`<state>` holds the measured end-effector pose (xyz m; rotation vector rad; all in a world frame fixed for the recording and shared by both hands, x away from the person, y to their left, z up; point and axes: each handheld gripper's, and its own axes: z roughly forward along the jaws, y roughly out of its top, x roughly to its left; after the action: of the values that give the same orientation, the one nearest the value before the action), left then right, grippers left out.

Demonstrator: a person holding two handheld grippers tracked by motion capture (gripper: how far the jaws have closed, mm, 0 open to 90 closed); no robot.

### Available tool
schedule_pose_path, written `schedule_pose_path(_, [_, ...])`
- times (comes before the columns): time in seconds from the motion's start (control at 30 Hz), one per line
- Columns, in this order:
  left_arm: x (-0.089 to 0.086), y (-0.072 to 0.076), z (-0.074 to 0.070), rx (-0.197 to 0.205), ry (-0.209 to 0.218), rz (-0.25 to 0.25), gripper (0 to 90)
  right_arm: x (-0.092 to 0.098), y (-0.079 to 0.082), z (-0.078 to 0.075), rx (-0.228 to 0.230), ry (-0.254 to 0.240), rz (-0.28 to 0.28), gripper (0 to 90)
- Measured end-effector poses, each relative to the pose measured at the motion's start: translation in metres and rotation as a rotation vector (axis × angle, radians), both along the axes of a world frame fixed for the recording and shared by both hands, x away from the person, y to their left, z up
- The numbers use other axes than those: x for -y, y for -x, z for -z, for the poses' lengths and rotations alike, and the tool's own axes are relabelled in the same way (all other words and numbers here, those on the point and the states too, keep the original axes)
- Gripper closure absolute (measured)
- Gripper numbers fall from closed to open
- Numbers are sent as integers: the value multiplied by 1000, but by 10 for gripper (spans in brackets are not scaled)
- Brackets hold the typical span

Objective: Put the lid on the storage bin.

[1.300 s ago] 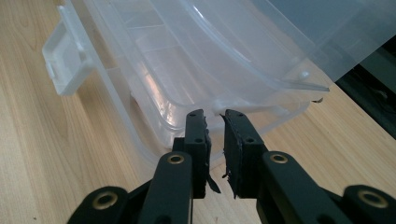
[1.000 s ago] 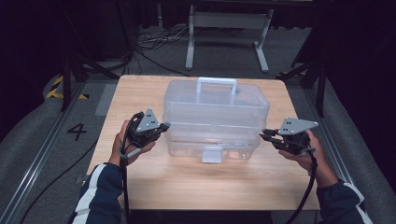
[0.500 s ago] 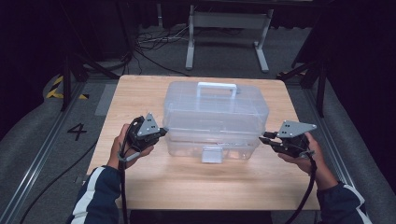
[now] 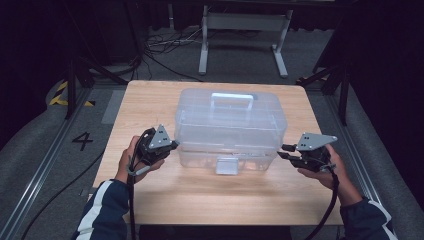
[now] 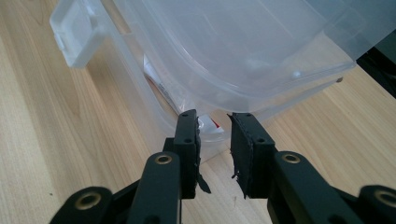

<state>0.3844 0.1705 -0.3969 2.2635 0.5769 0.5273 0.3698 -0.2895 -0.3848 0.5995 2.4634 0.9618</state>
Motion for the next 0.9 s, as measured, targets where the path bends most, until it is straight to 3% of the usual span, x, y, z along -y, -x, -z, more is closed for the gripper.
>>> schedule_pose_path(0.5, [-6, 0, 8, -18, -15, -26, 900, 2, -2, 7, -33, 12, 40, 542])
schedule_pose_path(0.9, [-7, 1, 10, -20, -15, -32, 900, -1, -3, 10, -41, 5, 40, 484])
